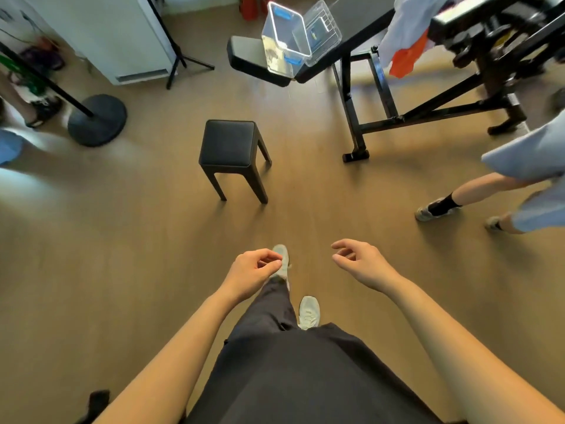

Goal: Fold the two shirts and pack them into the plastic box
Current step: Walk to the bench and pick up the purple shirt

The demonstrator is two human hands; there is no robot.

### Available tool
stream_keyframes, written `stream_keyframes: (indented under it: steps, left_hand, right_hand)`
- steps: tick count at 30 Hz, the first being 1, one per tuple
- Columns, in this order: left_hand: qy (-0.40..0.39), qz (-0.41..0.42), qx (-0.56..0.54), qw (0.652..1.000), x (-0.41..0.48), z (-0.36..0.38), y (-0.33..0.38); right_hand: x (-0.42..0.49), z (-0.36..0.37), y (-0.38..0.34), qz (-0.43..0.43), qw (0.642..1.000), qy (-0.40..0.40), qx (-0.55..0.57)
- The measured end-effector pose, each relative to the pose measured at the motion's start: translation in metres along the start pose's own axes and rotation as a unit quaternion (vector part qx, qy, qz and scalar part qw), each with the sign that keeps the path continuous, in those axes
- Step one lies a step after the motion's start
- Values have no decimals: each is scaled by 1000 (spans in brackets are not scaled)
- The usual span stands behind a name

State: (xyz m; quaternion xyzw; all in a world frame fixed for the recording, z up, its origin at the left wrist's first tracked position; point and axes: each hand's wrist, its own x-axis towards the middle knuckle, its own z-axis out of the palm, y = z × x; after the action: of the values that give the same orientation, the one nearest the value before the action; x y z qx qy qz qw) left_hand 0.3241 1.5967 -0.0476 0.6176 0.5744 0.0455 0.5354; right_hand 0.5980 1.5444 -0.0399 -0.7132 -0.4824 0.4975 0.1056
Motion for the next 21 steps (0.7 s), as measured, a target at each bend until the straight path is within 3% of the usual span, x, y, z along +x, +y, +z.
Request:
stream_keyframes:
  steps: [11, 21]
  left_hand:
    - [-32, 1, -35, 999, 186, -83, 52]
    - [-76, 79, 32, 993, 363, -150, 179]
  right_hand:
    - [158, -90, -81, 29, 999, -9, -21]
    - [271, -206, -119, 20, 985, 150, 81]
